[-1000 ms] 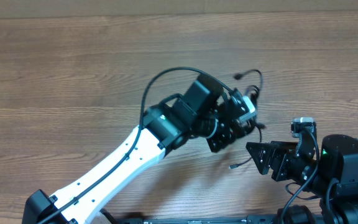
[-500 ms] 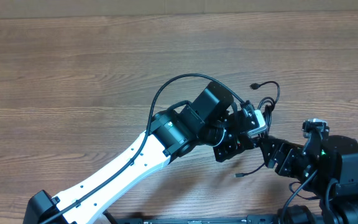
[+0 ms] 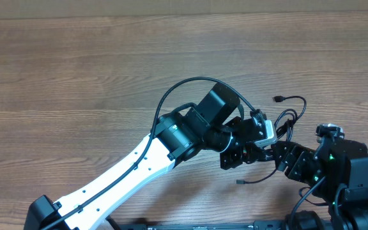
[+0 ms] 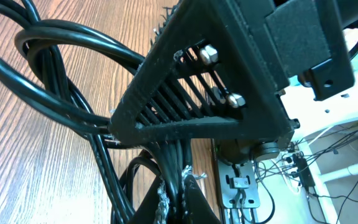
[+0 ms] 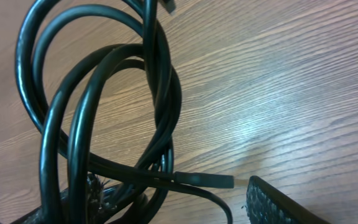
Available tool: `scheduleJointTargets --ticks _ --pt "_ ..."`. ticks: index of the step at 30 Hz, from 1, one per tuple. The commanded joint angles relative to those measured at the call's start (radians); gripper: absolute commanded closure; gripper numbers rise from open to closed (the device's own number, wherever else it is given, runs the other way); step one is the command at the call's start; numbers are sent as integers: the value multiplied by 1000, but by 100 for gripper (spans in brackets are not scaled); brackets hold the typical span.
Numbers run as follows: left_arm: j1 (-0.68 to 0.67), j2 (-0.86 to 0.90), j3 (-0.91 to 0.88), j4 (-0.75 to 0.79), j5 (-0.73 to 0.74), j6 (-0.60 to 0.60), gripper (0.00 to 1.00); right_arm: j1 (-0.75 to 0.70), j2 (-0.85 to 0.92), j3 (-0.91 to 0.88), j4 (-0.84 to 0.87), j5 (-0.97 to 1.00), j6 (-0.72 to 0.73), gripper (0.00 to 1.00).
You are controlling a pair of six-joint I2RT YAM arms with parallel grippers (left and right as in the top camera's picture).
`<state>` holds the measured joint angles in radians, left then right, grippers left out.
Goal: Untangle cables
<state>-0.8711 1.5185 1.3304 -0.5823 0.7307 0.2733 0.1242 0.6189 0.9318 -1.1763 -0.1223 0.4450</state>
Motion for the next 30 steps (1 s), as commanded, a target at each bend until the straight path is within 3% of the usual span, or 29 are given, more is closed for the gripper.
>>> scheduleJointTargets --ticks 1,9,30 --pt "2 -21 27 24 28 33 96 -2 -6 18 -16 76 5 28" --pt "3 -31 27 98 29 15 96 -2 -6 18 -50 148 42 29" --pt "100 -169 27 102 76 19 96 -2 -6 18 -55 167 56 36"
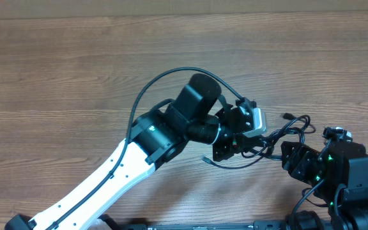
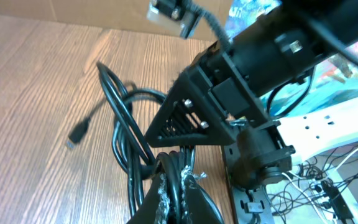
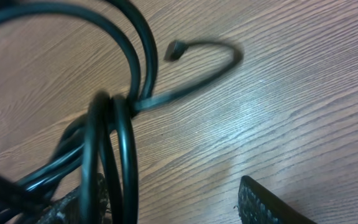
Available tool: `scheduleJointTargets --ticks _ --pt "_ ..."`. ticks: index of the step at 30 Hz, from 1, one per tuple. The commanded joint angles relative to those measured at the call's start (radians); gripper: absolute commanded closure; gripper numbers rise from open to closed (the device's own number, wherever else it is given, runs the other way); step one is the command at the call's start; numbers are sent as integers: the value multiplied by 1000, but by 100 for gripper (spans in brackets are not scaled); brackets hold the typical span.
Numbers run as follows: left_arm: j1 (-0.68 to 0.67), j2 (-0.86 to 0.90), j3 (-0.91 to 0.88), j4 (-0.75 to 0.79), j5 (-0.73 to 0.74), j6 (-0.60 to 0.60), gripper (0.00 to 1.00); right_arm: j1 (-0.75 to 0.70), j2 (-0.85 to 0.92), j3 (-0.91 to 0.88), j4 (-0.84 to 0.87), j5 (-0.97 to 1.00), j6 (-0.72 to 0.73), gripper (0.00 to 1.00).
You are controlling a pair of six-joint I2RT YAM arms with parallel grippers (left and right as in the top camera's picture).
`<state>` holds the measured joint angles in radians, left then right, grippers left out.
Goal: Untangle cables
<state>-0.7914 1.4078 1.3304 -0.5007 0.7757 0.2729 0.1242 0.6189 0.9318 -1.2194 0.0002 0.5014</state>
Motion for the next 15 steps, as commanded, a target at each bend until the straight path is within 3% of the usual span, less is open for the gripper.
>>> scheduleJointTargets --ticks 1,4,9,15 --pt "21 -63 27 23 31 20 96 -2 -6 18 -10 44 0 36" --pt "21 -76 27 31 32 19 96 -2 -6 18 -11 44 0 37" --pt "21 -96 27 50 39 19 96 -2 -6 18 -14 44 0 48" --pt "21 -102 27 71 37 19 96 -2 -6 18 -14 51 0 50"
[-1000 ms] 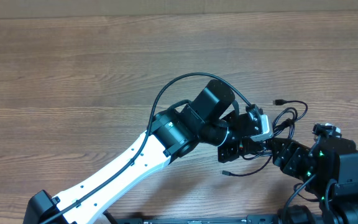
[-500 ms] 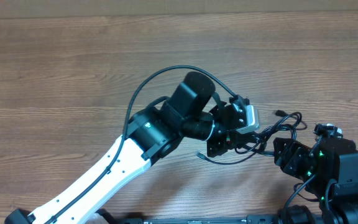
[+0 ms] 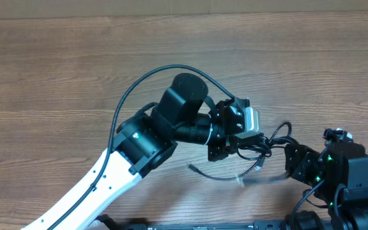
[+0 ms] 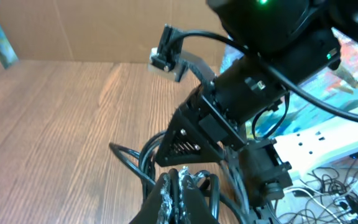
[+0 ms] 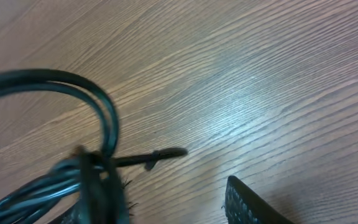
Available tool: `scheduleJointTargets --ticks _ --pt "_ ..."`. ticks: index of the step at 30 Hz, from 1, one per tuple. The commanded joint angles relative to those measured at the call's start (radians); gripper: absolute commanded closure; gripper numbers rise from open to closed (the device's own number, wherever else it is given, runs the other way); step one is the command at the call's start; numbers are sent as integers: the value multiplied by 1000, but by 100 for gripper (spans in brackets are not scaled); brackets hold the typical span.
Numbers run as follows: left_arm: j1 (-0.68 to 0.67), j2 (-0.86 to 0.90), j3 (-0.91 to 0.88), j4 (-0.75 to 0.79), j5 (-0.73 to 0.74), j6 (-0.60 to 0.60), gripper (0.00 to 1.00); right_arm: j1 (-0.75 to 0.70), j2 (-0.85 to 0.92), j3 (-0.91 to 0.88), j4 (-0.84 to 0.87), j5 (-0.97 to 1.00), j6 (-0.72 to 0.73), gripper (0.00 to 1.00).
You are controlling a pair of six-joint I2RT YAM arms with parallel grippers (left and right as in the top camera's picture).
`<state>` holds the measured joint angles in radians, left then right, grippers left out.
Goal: Untangle cables
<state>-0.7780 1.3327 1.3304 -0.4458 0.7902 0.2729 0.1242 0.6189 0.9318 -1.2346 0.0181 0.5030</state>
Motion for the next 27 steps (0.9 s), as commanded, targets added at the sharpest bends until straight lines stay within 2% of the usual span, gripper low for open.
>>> scheduleJointTargets --ticks 1,8,12,14,20,27 --pt "7 -27 27 16 23 19 96 -2 -6 18 0 33 -2 50" --pt "7 -27 27 9 23 19 96 -2 -6 18 -1 33 -2 48" --pt "7 -27 27 -5 6 20 96 -2 -6 18 3 33 -2 26" --pt "7 -27 27 -18 -15 20 96 -2 -6 18 2 33 -2 20" --pt "7 -27 27 -60 -76 19 96 -2 -6 18 2 32 -2 14" --pt "7 -27 27 -90 -135 18 96 -2 -6 18 5 32 -2 11"
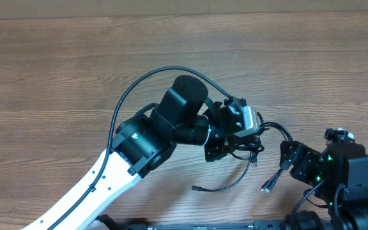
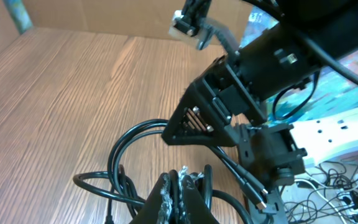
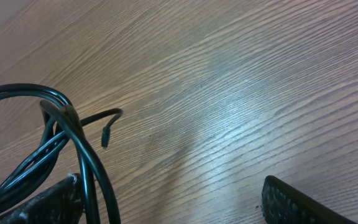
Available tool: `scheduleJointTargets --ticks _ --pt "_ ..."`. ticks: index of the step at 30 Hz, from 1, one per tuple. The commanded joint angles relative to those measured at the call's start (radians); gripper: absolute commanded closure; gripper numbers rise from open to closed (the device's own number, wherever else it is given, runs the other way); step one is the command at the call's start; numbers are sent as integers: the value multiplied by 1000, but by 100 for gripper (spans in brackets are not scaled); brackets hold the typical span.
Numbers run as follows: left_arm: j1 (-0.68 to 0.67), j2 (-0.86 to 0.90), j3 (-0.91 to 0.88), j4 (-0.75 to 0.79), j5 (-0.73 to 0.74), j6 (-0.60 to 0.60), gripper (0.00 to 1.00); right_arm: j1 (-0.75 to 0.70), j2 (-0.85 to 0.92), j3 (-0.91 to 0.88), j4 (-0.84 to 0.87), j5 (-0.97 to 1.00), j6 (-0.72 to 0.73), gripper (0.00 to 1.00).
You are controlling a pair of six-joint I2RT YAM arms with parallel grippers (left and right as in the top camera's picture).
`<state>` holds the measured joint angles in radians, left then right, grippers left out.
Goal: Untangle cables
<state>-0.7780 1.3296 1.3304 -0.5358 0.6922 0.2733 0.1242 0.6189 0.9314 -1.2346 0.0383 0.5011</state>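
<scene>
The black cables (image 1: 255, 145) hang in loose loops between my two grippers at the front right of the table. My left gripper (image 1: 235, 148) is shut on a cable strand (image 2: 180, 185), with more loops (image 2: 124, 163) draped below it. My right gripper (image 3: 171, 182) is open, its fingers (image 3: 300, 202) wide apart. A cable strand (image 3: 82, 168) runs past its left finger, touching or close to it. Loose plug ends lie at the front (image 1: 197, 188), by the right arm (image 1: 268, 186), and under the bundle (image 1: 254, 163). My right gripper (image 2: 204, 121) shows in the left wrist view.
The wooden table (image 1: 75, 70) stretches bare to the left and back. The front table edge runs just under both arms. Beyond it, in the left wrist view, a white power strip (image 2: 347, 134) and other wiring sit off the table.
The right gripper's fingers stand wider apart, and fewer strands lie at its left finger. Two cable ends that were blurred in the air now lie still on the table. My left gripper stays shut.
Both grippers were close together at a tight tangle, the left one shut on strands. The left gripper then stood farther left, and farther again, with the bundle stretched out. Now the loops hang looser and separate plug ends lie on the wood.
</scene>
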Motion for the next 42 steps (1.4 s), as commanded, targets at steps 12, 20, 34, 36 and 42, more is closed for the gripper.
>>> scheduleJointTargets --ticks 12,20,34,36,42 --pt "7 -24 27 -117 121 409 96 -2 -6 19 29 -68 0 7" --pt "7 -23 27 -201 113 671 96 -2 -6 19 91 -202 0 6" --pt "5 -23 27 -201 126 918 96 -2 -6 19 182 -424 0 11" --pt "5 -23 27 -201 152 929 96 -2 -6 19 183 -430 0 12" --pt "3 -23 27 -192 193 943 96 -2 -6 19 183 -430 0 12"
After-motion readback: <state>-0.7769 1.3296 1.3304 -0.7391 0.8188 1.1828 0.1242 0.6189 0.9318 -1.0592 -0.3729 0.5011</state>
